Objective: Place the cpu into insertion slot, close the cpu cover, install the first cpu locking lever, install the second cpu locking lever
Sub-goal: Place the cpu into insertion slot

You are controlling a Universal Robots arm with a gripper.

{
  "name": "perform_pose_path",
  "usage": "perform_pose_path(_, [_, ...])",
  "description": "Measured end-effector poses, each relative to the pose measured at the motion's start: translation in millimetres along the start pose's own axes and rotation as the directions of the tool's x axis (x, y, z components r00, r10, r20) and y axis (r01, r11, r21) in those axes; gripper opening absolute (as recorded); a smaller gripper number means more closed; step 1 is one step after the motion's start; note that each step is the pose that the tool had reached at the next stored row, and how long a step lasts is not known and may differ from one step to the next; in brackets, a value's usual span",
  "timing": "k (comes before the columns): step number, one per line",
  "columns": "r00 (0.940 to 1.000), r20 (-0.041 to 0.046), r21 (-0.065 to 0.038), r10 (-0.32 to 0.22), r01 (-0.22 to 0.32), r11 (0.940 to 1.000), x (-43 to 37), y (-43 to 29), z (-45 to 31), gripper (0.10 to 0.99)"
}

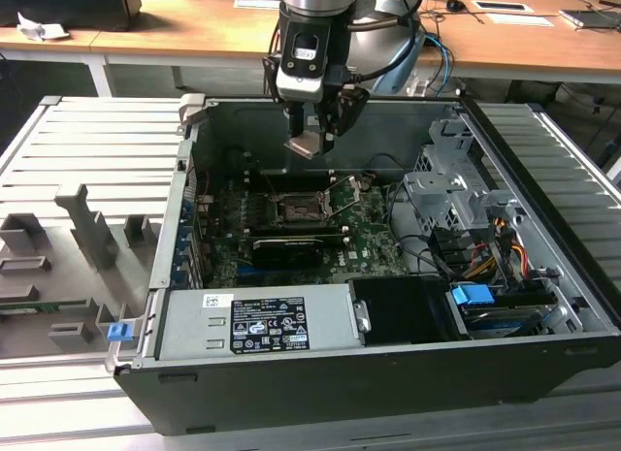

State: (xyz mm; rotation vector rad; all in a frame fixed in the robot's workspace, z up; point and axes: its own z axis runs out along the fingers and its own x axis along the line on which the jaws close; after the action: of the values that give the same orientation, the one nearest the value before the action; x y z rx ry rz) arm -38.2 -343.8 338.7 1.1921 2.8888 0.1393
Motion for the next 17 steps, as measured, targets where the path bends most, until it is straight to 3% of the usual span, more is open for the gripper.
perform_pose_path(17, [0.9998,0.0015,-0.001,0.018,-0.018,0.9998,-0.1,-0.2,2.6,0.529])
